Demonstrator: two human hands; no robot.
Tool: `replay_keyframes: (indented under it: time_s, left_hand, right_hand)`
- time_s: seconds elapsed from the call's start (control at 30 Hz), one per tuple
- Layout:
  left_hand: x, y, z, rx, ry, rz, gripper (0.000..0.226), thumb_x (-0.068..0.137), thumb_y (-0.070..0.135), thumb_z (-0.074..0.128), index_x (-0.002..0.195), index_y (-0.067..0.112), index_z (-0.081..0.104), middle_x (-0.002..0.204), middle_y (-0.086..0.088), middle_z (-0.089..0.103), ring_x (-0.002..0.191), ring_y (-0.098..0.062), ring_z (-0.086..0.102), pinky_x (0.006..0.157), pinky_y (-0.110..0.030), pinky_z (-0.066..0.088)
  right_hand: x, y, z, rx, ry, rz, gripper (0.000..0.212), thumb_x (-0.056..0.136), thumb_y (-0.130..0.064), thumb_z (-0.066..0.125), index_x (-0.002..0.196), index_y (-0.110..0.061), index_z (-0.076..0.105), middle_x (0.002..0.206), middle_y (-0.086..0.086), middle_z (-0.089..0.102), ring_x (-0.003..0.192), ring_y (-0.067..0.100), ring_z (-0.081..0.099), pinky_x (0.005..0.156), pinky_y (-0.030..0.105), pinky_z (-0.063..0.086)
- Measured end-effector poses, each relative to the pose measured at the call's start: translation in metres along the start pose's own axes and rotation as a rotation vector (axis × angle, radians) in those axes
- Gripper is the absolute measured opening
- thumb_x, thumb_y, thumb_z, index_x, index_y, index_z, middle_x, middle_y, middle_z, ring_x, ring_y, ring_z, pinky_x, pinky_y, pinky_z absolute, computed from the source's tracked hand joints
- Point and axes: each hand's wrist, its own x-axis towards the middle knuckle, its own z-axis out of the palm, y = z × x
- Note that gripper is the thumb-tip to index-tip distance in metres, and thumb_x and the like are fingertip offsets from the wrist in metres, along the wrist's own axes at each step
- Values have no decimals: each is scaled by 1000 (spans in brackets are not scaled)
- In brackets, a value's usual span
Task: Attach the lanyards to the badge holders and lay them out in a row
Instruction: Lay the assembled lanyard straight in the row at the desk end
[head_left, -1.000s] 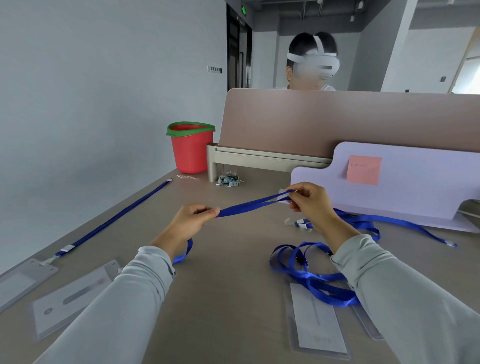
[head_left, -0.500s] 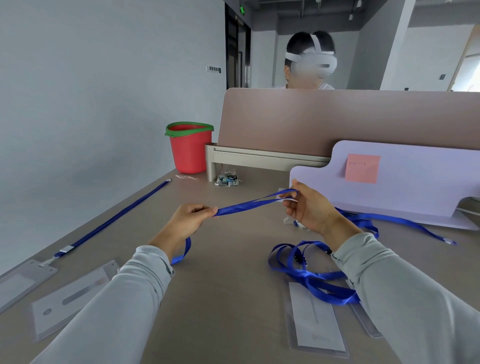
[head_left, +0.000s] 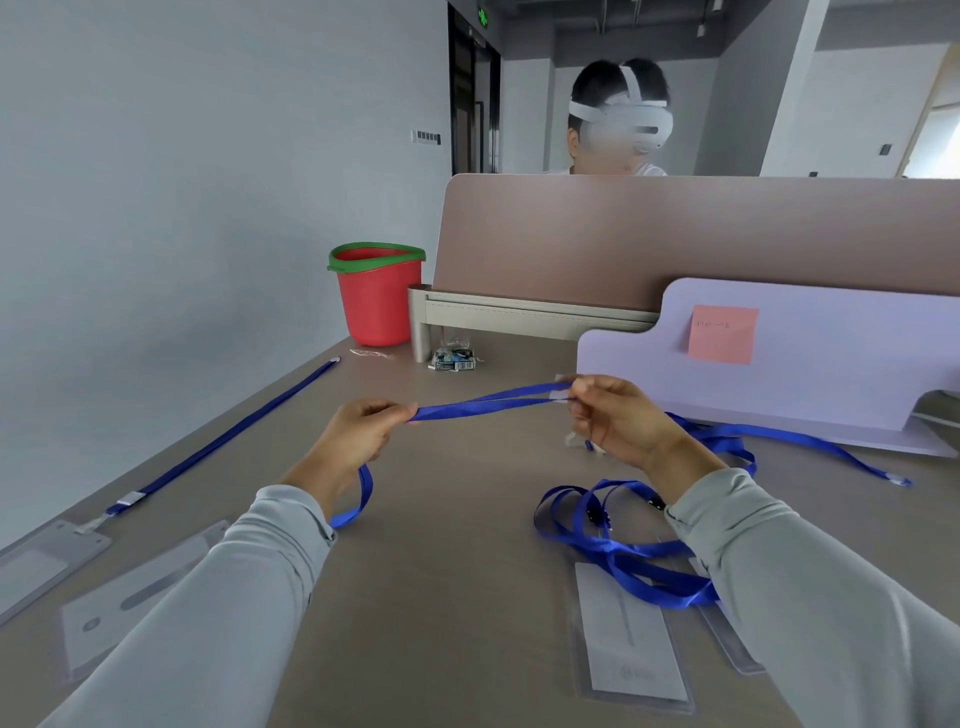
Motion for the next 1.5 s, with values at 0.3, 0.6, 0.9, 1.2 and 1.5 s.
replay_keyframes:
  time_s: [0.3, 0.6, 0.9, 1.2, 1.5]
  left_hand:
    - [-2, 5, 4, 4, -39, 4, 26, 88, 19, 58, 63, 20, 63, 51, 2, 25, 45, -12, 19, 47, -26, 17]
    - [-4, 10, 0, -2, -43, 40, 50, 89, 22, 58, 39, 27, 58, 48, 4, 23, 42, -9, 18, 46, -24, 18]
    - [-10, 11, 1, 31, -40, 57, 45, 88, 25, 60, 43, 27, 59, 49, 4, 21, 41, -9, 17, 46, -24, 18]
    - [-9, 5, -4, 12, -16, 10, 35, 87, 25, 61, 53, 23, 59, 52, 2, 22, 44, -11, 18, 46, -25, 18]
    - [-7, 1, -7, 8, -11, -21, 35, 88, 23, 60, 53, 23, 60, 50, 3, 22, 45, -12, 16, 48, -26, 16]
  right_hand:
    - [3, -6, 7, 84, -125, -49, 43, 51, -42, 86, 73, -11, 66, 58, -4, 54, 44, 4, 39, 42, 15, 35]
    - [-1, -4, 2, -275, 69, 55, 12, 90, -11, 56, 88, -9, 68, 66, 1, 45, 53, 7, 41, 50, 16, 41]
    - [-1, 0, 7, -85, 151, -17, 22, 90, -5, 55, 85, -20, 69, 71, 1, 53, 66, 12, 50, 54, 16, 49]
    - [1, -1, 15, -663, 232, -82, 26, 86, -1, 54, 82, -22, 68, 83, 0, 64, 79, 15, 55, 79, 29, 51]
    - [-3, -1, 9, -86, 175, -90, 30, 85, 12, 53, 96, -11, 68, 75, -2, 65, 80, 11, 62, 72, 15, 54]
